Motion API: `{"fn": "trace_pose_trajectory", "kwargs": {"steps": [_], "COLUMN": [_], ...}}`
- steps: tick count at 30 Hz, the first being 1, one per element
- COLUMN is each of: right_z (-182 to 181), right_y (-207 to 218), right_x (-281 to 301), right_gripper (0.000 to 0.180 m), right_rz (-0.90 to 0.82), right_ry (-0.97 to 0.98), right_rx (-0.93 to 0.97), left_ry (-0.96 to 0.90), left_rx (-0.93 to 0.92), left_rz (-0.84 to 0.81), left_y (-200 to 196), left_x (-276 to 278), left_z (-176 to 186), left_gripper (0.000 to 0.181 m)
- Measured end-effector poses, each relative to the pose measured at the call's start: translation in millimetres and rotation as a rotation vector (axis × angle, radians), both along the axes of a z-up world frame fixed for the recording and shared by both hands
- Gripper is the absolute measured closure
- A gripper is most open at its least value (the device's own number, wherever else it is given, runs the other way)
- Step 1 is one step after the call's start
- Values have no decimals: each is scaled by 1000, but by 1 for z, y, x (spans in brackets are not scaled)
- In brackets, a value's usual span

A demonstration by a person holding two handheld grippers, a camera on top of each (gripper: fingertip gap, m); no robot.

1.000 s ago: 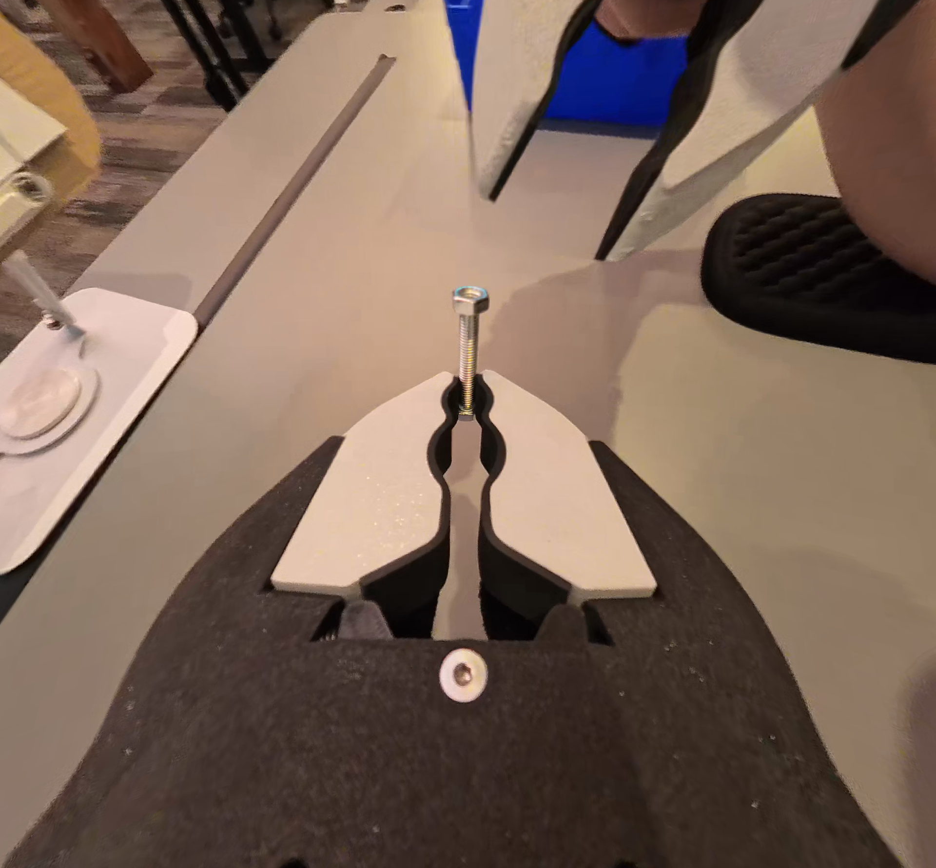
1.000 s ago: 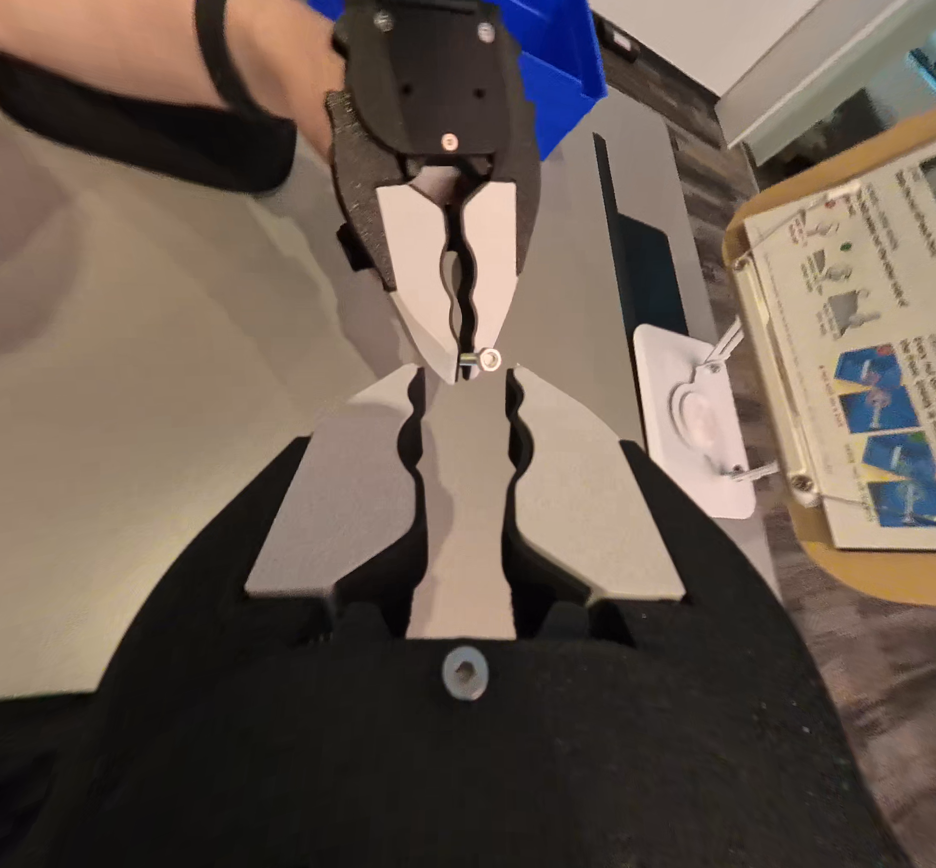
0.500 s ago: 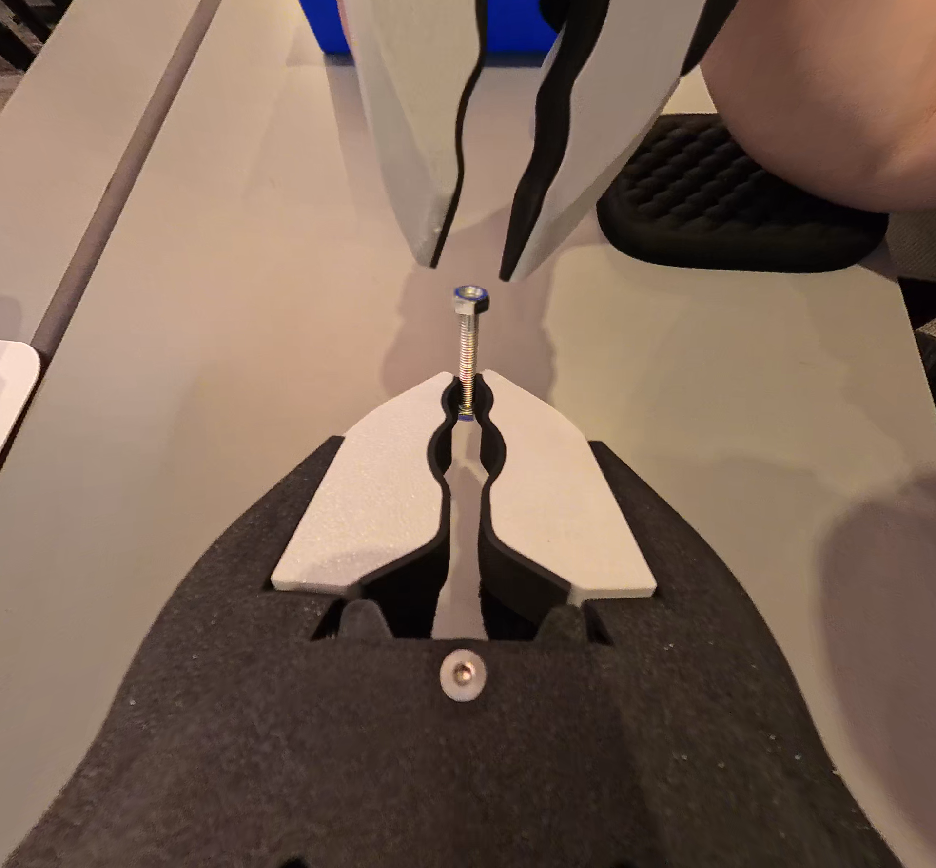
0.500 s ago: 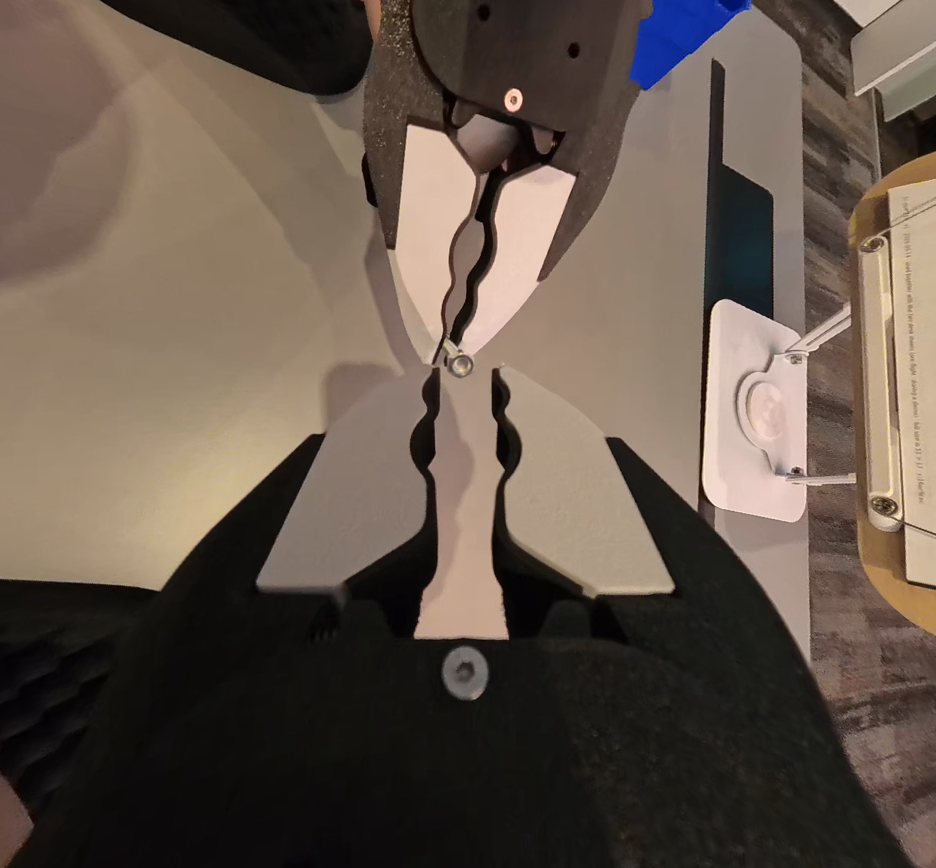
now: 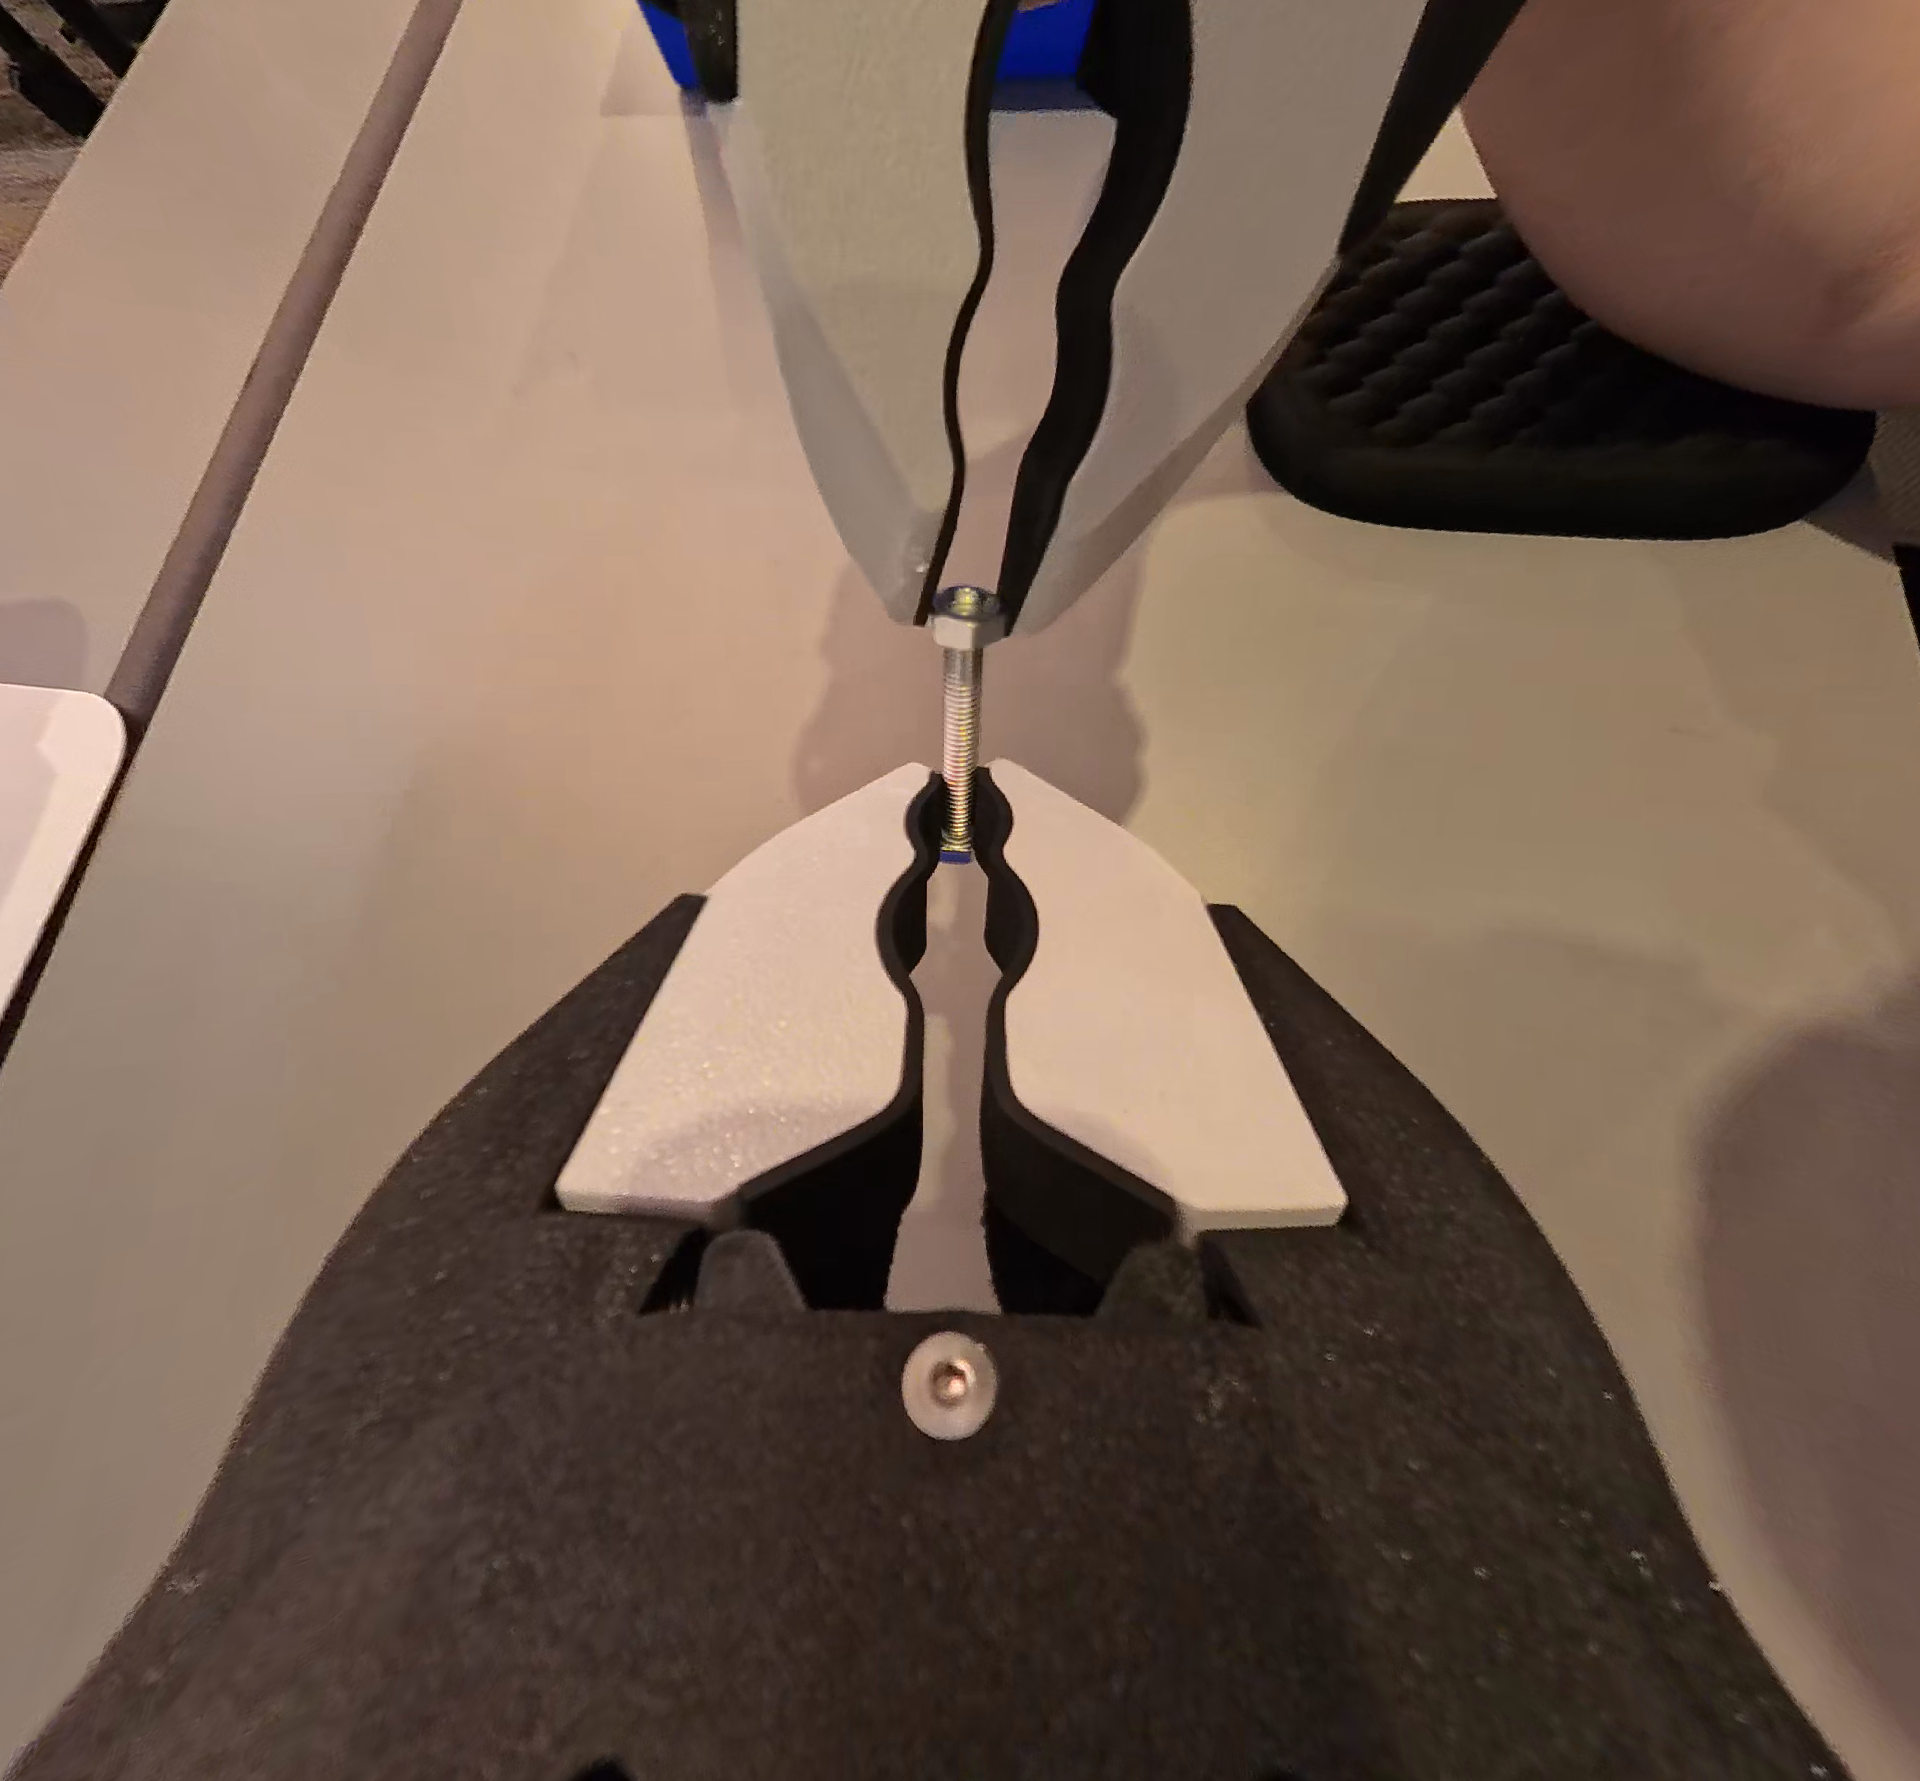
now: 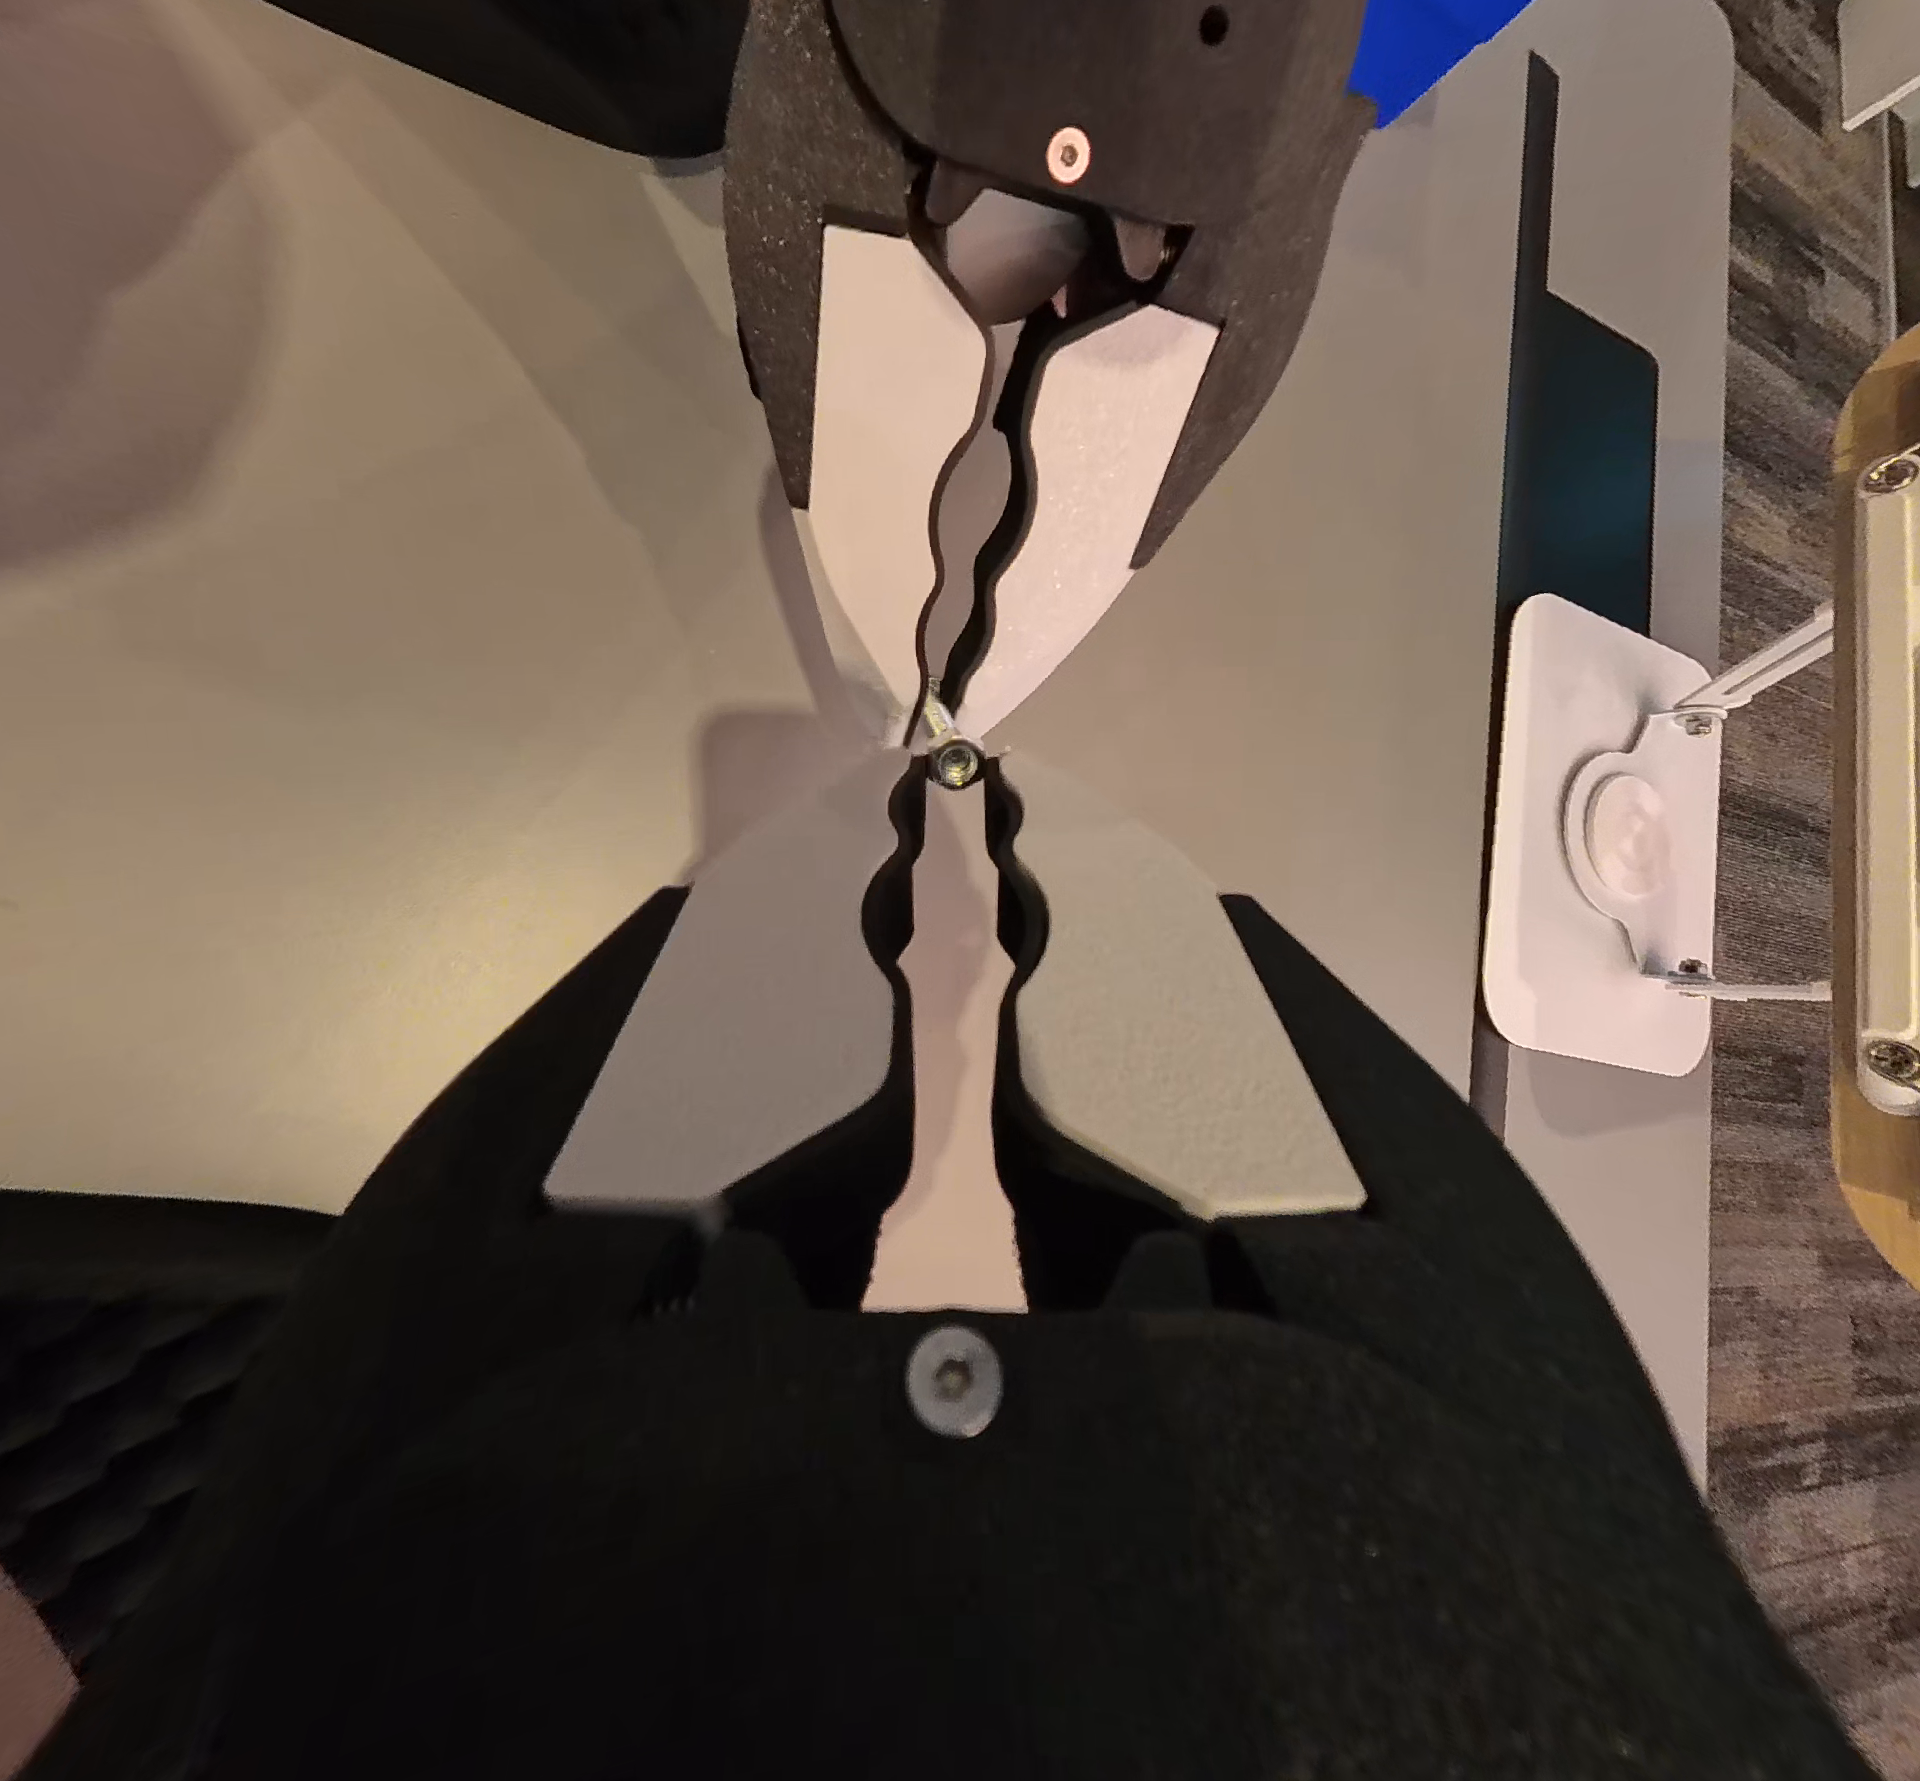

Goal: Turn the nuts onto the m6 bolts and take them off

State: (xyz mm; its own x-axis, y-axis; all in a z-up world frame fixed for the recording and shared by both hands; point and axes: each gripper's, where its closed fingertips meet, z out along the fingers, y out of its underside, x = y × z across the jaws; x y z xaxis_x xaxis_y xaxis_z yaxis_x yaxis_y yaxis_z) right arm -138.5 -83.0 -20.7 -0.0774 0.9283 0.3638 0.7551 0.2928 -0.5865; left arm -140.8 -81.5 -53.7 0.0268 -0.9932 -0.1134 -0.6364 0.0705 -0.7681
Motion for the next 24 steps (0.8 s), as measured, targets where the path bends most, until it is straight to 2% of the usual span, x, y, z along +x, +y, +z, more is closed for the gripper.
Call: {"fn": "trace_pose_trajectory", "kwargs": {"steps": [6,17,22,24], "right_z": [2,11,11,12], "right_y": [8,31,32,31], "right_x": [-1,-10,-11,-12], "right_gripper": [170,169,168,162], "right_rz": [-60,-287,-288,-277], "right_ry": [35,122,133,139], "right_rx": [-61,-199,-210,-202], "left_ry": [6,-8,-9,-9], "left_rx": [31,59,54,55], "left_rz": [67,240,244,240], "left_y": [9,32,33,33], "left_x": [-1,-10,-11,-11], "left_z": [2,11,11,11], "left_gripper": [176,176,176,176]}}
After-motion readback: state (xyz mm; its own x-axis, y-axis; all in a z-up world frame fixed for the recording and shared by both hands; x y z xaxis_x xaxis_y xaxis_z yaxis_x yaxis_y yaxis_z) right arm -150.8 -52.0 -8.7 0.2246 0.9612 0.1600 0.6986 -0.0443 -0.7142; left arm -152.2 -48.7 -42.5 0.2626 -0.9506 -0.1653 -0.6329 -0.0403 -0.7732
